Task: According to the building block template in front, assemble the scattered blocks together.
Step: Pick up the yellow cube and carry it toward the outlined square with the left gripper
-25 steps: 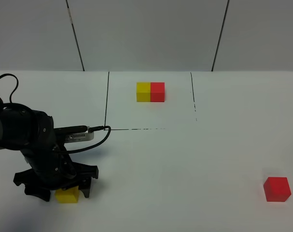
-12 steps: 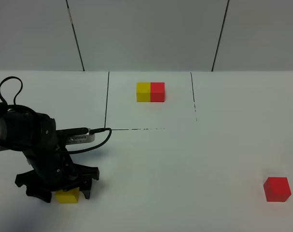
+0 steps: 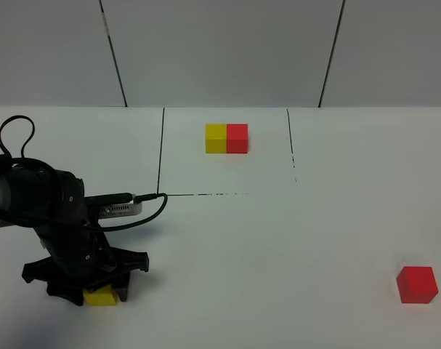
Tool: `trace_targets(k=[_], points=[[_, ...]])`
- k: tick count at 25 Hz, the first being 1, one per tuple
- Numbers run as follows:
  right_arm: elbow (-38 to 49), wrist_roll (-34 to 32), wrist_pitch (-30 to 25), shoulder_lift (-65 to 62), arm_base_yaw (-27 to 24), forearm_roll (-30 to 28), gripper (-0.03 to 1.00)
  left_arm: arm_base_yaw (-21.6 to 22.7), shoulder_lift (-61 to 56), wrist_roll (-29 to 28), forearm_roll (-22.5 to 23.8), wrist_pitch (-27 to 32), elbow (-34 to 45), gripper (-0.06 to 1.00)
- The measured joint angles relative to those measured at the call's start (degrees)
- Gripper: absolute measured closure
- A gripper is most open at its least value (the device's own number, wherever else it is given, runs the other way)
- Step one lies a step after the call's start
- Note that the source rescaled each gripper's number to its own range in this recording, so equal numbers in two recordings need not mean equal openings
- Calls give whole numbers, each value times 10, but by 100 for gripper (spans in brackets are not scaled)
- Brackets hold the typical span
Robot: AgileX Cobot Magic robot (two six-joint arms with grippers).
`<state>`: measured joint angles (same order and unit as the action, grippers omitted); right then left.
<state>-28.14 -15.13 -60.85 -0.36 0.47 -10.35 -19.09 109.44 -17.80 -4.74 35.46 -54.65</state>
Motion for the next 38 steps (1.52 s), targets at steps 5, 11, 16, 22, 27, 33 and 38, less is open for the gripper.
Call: trace_targets(k=[5, 11, 16, 22, 27, 33, 38], points=[[0, 0, 0, 0, 0, 0, 21, 0, 1, 0, -1, 0, 0, 93], [0, 0, 0, 0, 0, 0, 21, 0, 1, 0, -1, 5, 0, 94], [0, 0, 0, 0, 0, 0, 21, 0, 2, 24, -1, 60, -24, 94], [0, 0, 0, 0, 0, 0, 21, 0, 3, 110, 2, 156, -116, 94], [0, 0, 0, 0, 0, 0, 21, -2, 3, 217, 28, 183, -220, 94], [0, 0, 0, 0, 0, 0, 21, -28, 30, 388, 29, 242, -371, 94], [0, 0, 0, 0, 0, 0, 21, -72, 102, 483, 30, 323, -501, 94]])
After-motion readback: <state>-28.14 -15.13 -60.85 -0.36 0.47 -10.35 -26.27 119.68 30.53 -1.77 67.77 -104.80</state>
